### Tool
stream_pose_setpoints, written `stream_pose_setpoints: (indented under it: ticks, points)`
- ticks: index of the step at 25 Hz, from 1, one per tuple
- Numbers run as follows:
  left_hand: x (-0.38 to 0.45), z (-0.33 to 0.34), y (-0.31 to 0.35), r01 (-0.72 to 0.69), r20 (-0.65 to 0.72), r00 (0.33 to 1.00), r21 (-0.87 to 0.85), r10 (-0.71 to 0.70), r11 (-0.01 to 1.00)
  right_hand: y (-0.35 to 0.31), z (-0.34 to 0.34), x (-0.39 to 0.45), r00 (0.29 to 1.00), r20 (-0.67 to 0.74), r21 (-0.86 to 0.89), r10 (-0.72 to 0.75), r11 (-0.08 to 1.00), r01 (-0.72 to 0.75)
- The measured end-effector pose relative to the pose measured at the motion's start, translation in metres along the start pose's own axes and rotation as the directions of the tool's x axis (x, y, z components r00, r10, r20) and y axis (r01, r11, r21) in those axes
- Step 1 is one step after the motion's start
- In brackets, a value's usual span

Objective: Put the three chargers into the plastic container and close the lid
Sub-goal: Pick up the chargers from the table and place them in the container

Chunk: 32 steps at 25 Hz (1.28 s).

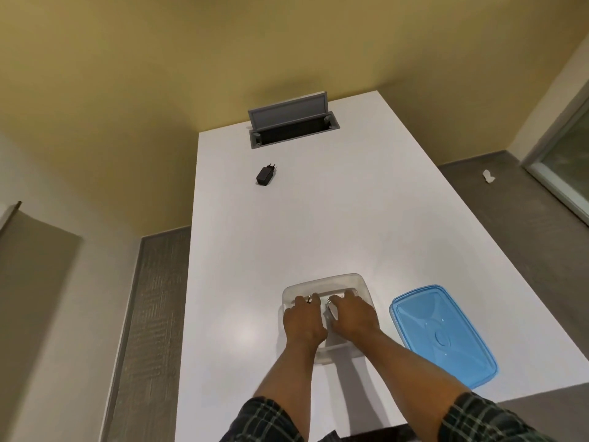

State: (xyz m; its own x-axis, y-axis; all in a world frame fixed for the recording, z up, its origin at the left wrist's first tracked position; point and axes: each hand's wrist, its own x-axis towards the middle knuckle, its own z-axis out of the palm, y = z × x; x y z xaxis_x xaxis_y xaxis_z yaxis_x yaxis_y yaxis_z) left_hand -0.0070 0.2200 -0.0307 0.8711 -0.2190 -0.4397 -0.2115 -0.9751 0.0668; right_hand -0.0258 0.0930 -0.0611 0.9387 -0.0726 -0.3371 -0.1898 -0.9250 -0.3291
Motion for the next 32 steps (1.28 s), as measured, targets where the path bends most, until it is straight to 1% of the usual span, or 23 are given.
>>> stream_pose_setpoints:
  ticks: [4,8,11,13,16,20,22,24,28,30,32]
  points:
    - [0.012,0.012,-0.001,0.055,0.036,0.998,-0.033,-0.053,0.998,-0.001,0.009,0.009,0.999,0.04,0.027,0.011,1.0,-0.012]
    - [0.02,0.015,-0.001,0.111,0.076,0.991,-0.042,-0.107,0.993,-0.002,0.012,0.014,0.999,0.04,0.033,-0.005,0.999,0.004]
    - [0.021,0.017,0.0,0.144,0.078,0.987,-0.057,-0.139,0.988,-0.003,0.015,0.018,0.999,0.031,0.036,-0.015,0.999,0.013]
    - [0.021,0.019,0.001,0.153,0.065,0.987,-0.074,-0.148,0.985,-0.002,0.017,0.018,1.0,0.028,0.032,-0.012,0.999,0.011]
    - [0.024,0.015,0.0,0.128,0.044,0.991,-0.081,-0.125,0.988,-0.001,0.013,0.02,0.999,0.023,0.003,-0.029,1.0,0.029]
    - [0.022,0.007,-0.005,0.108,0.092,0.991,-0.078,-0.101,0.991,-0.003,0.01,0.018,0.999,0.045,-0.041,-0.018,0.999,0.02]
    - [0.027,-0.006,-0.003,0.089,0.075,0.994,-0.067,-0.084,0.994,-0.005,0.005,0.025,0.999,0.025,-0.04,-0.02,0.999,0.021]
    - [0.028,-0.027,-0.029,0.043,-0.001,0.999,-0.099,-0.044,0.994,-0.033,-0.014,0.03,0.997,-0.01,-0.111,-0.079,0.991,0.077]
    - [0.032,-0.042,-0.027,-0.047,-0.012,0.999,0.027,0.047,0.999,-0.025,-0.02,0.037,0.996,-0.011,-0.174,-0.088,0.981,0.085]
    - [0.037,-0.055,-0.032,-0.134,-0.081,0.987,0.075,0.14,0.988,-0.022,-0.027,0.039,0.987,-0.068,-0.206,-0.147,0.97,0.13]
    - [0.115,-0.075,-0.077,-0.137,-0.187,0.972,0.027,0.14,0.99,-0.054,-0.029,0.122,0.964,-0.135,-0.306,-0.23,0.935,0.18]
